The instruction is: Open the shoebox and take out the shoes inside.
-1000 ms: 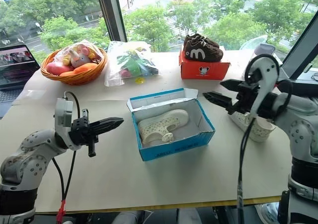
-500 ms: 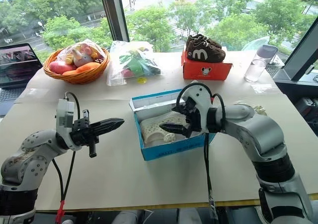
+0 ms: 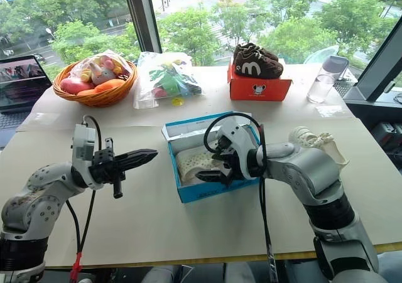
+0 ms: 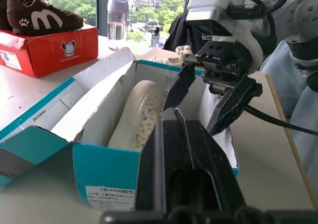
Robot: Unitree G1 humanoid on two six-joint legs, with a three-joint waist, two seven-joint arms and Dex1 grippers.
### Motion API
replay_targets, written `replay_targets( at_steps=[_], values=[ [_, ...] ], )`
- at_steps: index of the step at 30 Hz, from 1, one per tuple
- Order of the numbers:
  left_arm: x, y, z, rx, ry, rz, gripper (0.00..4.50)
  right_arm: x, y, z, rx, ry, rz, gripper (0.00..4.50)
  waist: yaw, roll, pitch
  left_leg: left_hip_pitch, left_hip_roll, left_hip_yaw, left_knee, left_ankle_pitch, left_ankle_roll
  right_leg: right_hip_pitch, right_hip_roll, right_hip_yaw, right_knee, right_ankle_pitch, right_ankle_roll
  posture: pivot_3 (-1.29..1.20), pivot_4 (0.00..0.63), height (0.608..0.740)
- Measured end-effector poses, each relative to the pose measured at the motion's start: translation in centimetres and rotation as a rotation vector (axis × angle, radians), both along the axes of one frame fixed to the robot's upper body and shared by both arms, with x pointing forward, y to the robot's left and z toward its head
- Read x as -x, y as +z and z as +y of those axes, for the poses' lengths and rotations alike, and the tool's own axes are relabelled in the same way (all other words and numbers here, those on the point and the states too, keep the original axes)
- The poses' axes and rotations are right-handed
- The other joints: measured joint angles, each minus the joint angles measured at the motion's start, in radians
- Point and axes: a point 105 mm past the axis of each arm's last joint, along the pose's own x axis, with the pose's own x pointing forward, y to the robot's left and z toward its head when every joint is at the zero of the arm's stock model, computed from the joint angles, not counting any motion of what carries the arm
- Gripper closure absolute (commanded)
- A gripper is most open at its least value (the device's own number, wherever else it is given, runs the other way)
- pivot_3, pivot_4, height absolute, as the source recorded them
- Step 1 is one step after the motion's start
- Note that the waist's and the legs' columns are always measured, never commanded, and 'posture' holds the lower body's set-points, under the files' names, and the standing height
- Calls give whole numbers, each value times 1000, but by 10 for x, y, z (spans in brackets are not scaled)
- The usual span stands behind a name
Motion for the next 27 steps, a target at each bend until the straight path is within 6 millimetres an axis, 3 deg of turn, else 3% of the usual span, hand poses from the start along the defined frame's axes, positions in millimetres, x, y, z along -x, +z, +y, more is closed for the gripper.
replay_targets(
  at_steps=[6,14,17,26,27],
  values=[
    [-2,1,-3,-3,-14,-1,4500,-13,-2,-9,19,-67,61,29,4,-1,-1,0,0,0,0,0,0,1,0,0,0,0,1,0,150,740],
    [-6,-1,0,-9,3,-2,4500,-33,-12,-3,43,-152,33,29,1,-13,-10,5,0,0,0,0,0,5,0,0,0,0,1,0,150,740],
    [-7,-1,0,-8,4,-2,4500,-38,-14,-1,42,-172,21,724,0,-13,-10,14,1,0,-1,0,0,16,1,0,-3,0,1,0,150,740],
    [-9,3,0,-9,2,-14,4500,-41,-16,-2,41,-192,-37,3813,0,-13,-10,16,3,0,-2,-1,0,17,3,-1,-5,0,1,0,150,740],
    [-9,3,0,-9,3,-15,4500,-41,-16,-1,41,-192,-41,3813,0,-13,-10,16,3,0,-2,-1,0,17,3,-1,-5,0,1,0,150,740]
  ],
)
